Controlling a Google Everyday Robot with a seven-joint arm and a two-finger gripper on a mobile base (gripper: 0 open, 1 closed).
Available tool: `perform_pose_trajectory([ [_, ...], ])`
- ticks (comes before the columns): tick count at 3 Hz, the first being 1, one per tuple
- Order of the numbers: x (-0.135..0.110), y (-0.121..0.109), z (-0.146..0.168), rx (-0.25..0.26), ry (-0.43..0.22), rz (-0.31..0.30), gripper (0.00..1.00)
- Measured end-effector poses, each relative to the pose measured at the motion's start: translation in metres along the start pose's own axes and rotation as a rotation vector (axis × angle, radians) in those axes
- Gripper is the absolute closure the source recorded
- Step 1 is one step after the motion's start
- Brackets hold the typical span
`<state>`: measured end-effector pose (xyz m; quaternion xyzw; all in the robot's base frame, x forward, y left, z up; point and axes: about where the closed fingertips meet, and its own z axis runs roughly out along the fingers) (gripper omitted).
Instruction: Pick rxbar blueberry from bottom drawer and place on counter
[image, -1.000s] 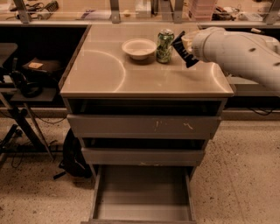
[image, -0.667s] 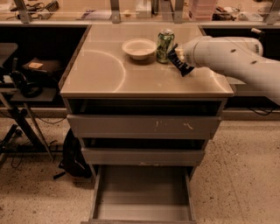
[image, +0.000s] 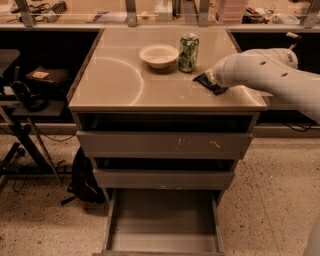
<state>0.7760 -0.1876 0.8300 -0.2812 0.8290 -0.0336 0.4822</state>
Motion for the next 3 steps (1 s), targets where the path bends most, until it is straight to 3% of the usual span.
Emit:
perform_pose_trajectory([
  [1, 0.0192, -0.0056, -0.0055, -0.004, 0.025, 0.011, 0.98],
  [3, 0.0192, -0.0055, -0.0054, -0.004, 0.025, 0.011, 0.56],
])
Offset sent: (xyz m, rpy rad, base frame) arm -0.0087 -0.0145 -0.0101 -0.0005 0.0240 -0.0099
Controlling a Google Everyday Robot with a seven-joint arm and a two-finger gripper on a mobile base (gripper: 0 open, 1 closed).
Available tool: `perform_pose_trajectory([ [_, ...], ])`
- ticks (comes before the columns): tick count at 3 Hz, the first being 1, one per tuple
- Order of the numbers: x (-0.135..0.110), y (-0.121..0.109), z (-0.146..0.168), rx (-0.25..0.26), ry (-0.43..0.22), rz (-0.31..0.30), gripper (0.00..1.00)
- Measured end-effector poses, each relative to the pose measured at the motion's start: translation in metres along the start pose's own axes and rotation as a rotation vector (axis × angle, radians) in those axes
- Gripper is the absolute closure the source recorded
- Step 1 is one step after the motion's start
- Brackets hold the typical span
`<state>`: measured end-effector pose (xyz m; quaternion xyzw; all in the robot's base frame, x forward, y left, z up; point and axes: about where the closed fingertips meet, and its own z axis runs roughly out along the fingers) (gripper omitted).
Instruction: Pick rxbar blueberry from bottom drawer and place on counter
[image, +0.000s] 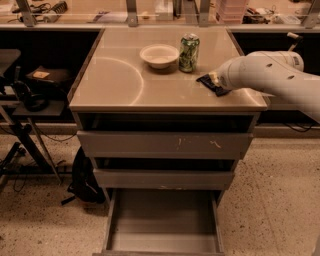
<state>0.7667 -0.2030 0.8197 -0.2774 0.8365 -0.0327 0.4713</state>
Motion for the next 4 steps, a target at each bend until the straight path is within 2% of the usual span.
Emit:
perform_pose_trajectory([
  [2, 0.0, 0.0001, 0.0, 0.0, 0.0, 0.0, 0.1],
  [3, 0.0, 0.0001, 0.0, 0.0, 0.0, 0.0, 0.0],
  [4, 0.0, 0.0001, 0.0001, 0.0, 0.0, 0.0, 0.0],
])
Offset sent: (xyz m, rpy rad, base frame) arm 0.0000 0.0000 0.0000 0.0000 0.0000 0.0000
